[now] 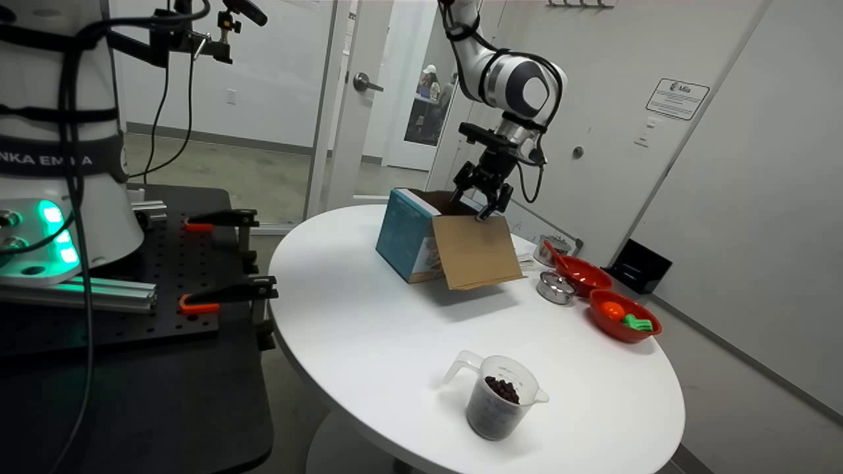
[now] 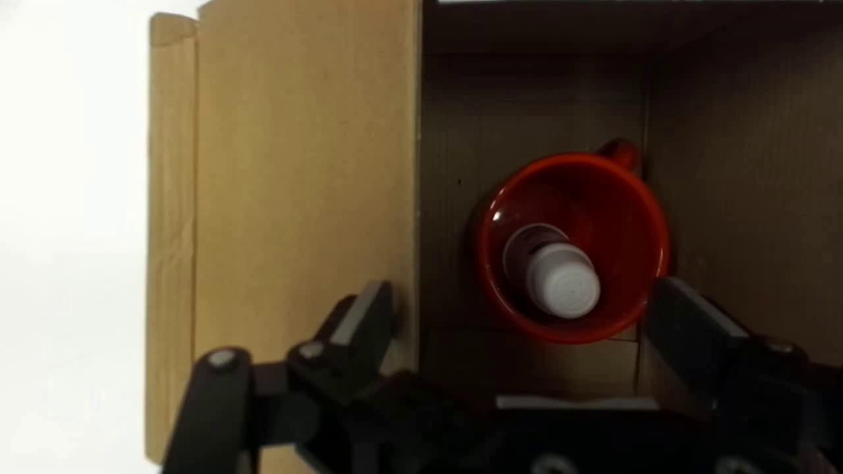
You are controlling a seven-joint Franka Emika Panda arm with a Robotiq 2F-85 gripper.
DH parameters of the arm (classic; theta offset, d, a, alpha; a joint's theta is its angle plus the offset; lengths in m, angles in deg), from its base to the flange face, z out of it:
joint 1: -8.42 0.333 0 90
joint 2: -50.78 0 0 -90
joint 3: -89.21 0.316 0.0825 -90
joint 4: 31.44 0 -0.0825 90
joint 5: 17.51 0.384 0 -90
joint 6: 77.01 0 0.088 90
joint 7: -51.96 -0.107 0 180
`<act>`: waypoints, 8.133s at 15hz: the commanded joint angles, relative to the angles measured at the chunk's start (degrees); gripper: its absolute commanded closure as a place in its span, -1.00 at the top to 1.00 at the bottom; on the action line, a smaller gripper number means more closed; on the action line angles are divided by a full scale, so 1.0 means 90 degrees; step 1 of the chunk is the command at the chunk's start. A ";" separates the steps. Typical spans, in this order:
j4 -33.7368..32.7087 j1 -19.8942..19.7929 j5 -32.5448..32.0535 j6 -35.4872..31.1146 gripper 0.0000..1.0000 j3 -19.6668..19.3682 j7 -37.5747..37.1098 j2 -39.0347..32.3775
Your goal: Remove the red cup from the box
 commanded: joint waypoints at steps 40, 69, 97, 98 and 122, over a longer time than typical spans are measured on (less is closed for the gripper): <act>-0.0514 0.0364 0.0415 0.0281 1.00 0.0084 -0.0592 -0.0425; -0.0403 0.0265 0.0819 -0.0178 1.00 0.0159 -0.1123 -0.0920; -0.0272 0.0245 0.0884 0.0843 -0.98 -0.0012 -0.1595 -0.0361; -0.0287 0.0251 0.0876 0.0922 -0.97 -0.0028 -0.1636 -0.0332; -0.0656 0.1039 -0.0247 0.2489 -0.97 -0.0346 -0.2922 0.1148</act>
